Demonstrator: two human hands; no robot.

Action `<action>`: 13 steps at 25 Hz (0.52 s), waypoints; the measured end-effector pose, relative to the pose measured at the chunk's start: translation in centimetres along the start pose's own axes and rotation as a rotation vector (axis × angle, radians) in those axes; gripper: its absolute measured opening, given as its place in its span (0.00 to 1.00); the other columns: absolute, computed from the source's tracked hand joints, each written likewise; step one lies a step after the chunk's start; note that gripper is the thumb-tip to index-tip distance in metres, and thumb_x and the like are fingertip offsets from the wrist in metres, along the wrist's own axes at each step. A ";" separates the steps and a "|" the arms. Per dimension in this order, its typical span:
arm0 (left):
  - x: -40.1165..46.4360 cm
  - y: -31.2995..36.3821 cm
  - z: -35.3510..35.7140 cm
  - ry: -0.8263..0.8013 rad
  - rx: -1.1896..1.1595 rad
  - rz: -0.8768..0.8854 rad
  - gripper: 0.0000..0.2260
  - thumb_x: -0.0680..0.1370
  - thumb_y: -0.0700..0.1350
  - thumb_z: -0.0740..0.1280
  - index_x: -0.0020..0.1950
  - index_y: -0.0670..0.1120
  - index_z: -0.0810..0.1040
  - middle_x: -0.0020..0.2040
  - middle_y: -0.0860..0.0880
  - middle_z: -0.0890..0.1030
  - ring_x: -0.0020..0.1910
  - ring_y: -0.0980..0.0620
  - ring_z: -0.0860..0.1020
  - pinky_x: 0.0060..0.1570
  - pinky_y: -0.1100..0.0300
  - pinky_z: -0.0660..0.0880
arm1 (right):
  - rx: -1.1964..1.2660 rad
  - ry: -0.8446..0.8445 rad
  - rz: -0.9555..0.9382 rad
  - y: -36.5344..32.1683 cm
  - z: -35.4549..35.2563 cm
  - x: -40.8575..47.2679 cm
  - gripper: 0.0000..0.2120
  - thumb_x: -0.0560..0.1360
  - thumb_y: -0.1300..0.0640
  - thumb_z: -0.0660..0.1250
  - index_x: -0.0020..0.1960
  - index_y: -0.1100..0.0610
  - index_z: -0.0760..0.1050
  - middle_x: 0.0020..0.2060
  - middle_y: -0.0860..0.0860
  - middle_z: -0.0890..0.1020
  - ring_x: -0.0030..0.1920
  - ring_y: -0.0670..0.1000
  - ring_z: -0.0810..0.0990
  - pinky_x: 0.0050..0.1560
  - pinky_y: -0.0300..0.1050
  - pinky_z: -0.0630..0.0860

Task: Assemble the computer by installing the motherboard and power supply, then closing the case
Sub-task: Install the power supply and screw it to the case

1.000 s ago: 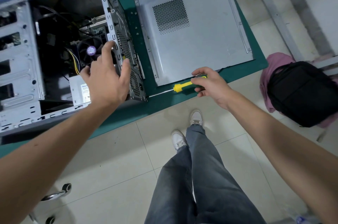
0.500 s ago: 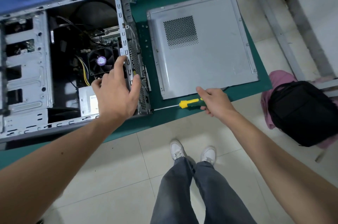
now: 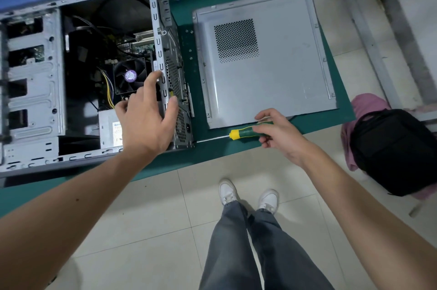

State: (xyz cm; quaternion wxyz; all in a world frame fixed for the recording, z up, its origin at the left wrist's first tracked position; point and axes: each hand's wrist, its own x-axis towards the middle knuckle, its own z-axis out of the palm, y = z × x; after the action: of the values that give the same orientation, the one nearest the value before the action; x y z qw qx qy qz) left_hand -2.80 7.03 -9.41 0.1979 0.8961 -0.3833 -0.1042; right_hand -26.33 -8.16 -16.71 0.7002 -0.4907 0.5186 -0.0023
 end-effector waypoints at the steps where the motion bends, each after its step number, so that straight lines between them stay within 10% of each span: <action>1: -0.1 0.0 0.0 0.001 0.003 -0.001 0.20 0.81 0.56 0.57 0.72 0.56 0.61 0.39 0.53 0.74 0.46 0.50 0.72 0.62 0.49 0.59 | 0.060 -0.005 -0.020 0.1 0.0 -0.1 0.05 0.74 0.58 0.71 0.48 0.52 0.76 0.40 0.52 0.78 0.31 0.48 0.75 0.35 0.44 0.75; 5: -0.2 -0.1 0.0 -0.013 0.004 -0.006 0.20 0.81 0.56 0.56 0.72 0.56 0.61 0.37 0.54 0.73 0.45 0.51 0.71 0.63 0.46 0.60 | -0.249 0.174 0.047 0.6 0.8 -0.2 0.19 0.75 0.38 0.65 0.42 0.55 0.76 0.30 0.53 0.83 0.23 0.47 0.73 0.25 0.40 0.69; 10: 0.0 0.0 -0.1 -0.014 0.010 -0.006 0.20 0.81 0.57 0.56 0.72 0.56 0.61 0.37 0.55 0.72 0.45 0.52 0.71 0.63 0.48 0.59 | -0.012 0.047 -0.112 -0.4 0.7 -0.6 0.05 0.75 0.55 0.69 0.49 0.47 0.75 0.36 0.50 0.76 0.29 0.45 0.74 0.34 0.42 0.75; 13: -0.2 -0.1 0.0 -0.008 0.008 -0.006 0.20 0.81 0.57 0.56 0.72 0.56 0.61 0.37 0.55 0.73 0.45 0.52 0.71 0.64 0.47 0.60 | -0.172 0.169 -0.110 -0.4 1.1 -0.7 0.12 0.74 0.45 0.70 0.45 0.54 0.75 0.30 0.49 0.78 0.25 0.49 0.75 0.29 0.42 0.71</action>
State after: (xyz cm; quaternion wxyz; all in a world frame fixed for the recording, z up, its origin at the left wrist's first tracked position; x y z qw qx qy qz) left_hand -2.86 7.19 -9.49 0.1922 0.8977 -0.3819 -0.1069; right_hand -25.61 -7.27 -15.97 0.6079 -0.5749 0.5464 -0.0376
